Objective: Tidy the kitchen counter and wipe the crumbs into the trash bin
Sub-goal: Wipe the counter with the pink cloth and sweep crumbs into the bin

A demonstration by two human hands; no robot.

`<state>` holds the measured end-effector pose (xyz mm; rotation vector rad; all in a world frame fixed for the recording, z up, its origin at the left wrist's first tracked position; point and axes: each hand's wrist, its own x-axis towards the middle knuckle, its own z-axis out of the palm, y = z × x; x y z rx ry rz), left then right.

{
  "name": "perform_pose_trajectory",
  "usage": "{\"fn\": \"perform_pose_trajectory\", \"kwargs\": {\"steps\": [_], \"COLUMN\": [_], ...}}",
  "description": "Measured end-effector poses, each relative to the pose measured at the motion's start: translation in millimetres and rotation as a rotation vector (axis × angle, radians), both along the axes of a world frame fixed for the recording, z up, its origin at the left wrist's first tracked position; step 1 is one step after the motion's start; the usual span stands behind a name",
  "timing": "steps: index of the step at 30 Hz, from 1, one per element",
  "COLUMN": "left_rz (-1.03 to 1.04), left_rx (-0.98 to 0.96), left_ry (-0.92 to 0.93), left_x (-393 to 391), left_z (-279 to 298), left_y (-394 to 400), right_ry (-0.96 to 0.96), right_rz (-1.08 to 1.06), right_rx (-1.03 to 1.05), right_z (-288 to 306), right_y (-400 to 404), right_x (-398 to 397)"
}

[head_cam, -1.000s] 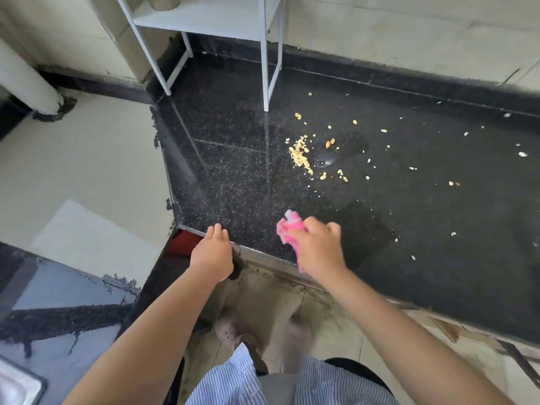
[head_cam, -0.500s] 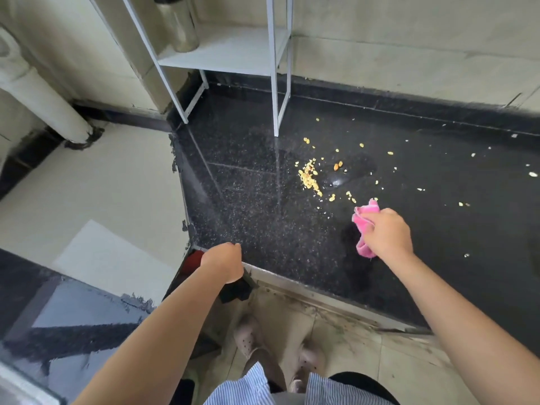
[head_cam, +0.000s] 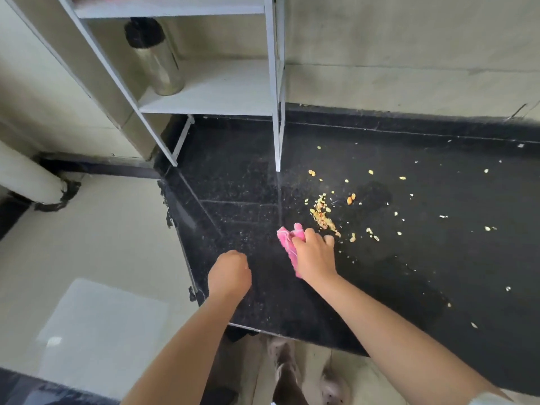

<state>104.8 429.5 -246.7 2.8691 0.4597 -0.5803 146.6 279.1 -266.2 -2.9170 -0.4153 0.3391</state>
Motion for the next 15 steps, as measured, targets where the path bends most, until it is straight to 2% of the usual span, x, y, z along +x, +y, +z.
{"fn": "perform_pose_trajectory", "kwargs": {"steps": [5,8,10,11,15], "left_rz": [-0.12,-0.226,-0.284,-0.307,-0.347], "left_rx": [-0.066,-0.057,-0.03,-0.02,-0.034], "left_ry": [-0.033,0.006,0.034,0.055,0.117], "left_x": [39,58,67,69,74], "left_z": [-9,-14,-18,-19,-24], "left_y": [8,6,8,9,15], "right_ry": [-0.142,-0.03,0.018,0.057,-0.089], "right_rz": [-0.182,-0.42,-0.61,-0.635,-0.574], "right_rx": [-0.108,-0.141,-0.057,-0.001,0.202], "right_z": [-12,-4,3,6,22], "right_y": [-78,-128,-152,-158,-139], "right_x": [-6,-6,-4,-4,2]}}
